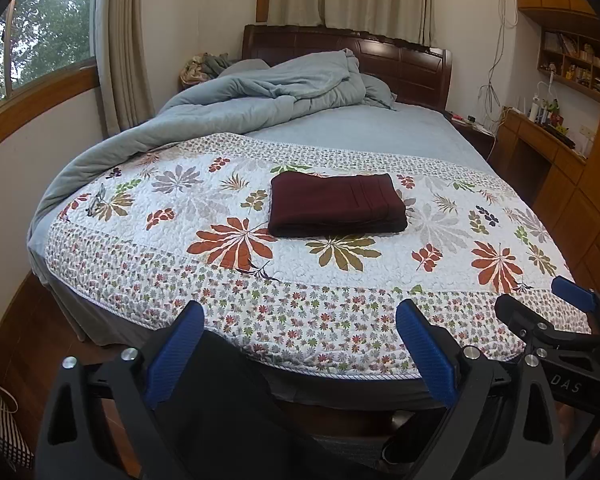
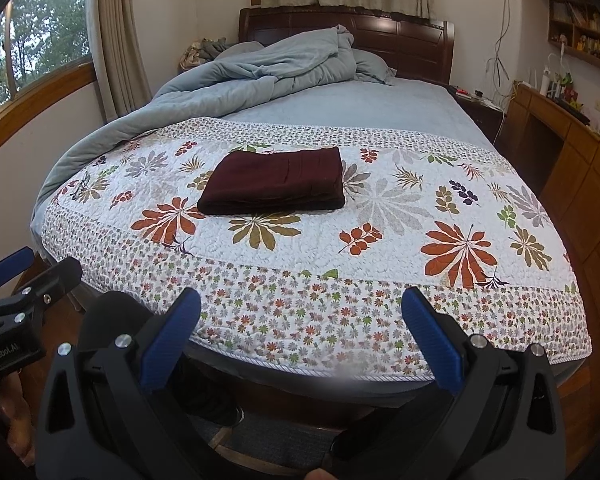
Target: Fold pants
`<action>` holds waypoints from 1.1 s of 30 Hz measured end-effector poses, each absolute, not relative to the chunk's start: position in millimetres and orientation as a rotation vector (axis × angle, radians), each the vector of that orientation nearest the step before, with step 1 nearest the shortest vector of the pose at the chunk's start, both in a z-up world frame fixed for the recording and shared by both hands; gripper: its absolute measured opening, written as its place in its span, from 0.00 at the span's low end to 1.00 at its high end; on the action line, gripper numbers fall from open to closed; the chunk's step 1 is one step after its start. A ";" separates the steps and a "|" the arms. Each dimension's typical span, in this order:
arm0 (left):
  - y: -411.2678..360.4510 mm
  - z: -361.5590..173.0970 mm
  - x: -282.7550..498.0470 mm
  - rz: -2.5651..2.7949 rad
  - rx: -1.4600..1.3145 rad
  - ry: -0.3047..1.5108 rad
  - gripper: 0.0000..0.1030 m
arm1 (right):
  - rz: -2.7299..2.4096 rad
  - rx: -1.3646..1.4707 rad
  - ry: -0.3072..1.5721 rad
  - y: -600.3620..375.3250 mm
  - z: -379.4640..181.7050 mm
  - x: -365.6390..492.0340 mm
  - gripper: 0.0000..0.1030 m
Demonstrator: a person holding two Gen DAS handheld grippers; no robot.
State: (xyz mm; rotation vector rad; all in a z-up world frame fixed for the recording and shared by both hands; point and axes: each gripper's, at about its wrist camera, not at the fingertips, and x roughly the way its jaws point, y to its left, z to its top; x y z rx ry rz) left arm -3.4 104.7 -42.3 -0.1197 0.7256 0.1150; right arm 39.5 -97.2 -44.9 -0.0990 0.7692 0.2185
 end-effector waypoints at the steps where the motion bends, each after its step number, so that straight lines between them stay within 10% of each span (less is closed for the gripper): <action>1: 105.3 -42.6 -3.0 0.115 -0.120 0.726 0.94 | 0.218 -0.099 0.769 -97.3 -44.9 39.3 0.97; 33: 106.9 -55.4 -1.3 0.140 -0.130 0.745 0.94 | 0.211 -0.091 0.783 -101.2 -51.5 39.8 0.97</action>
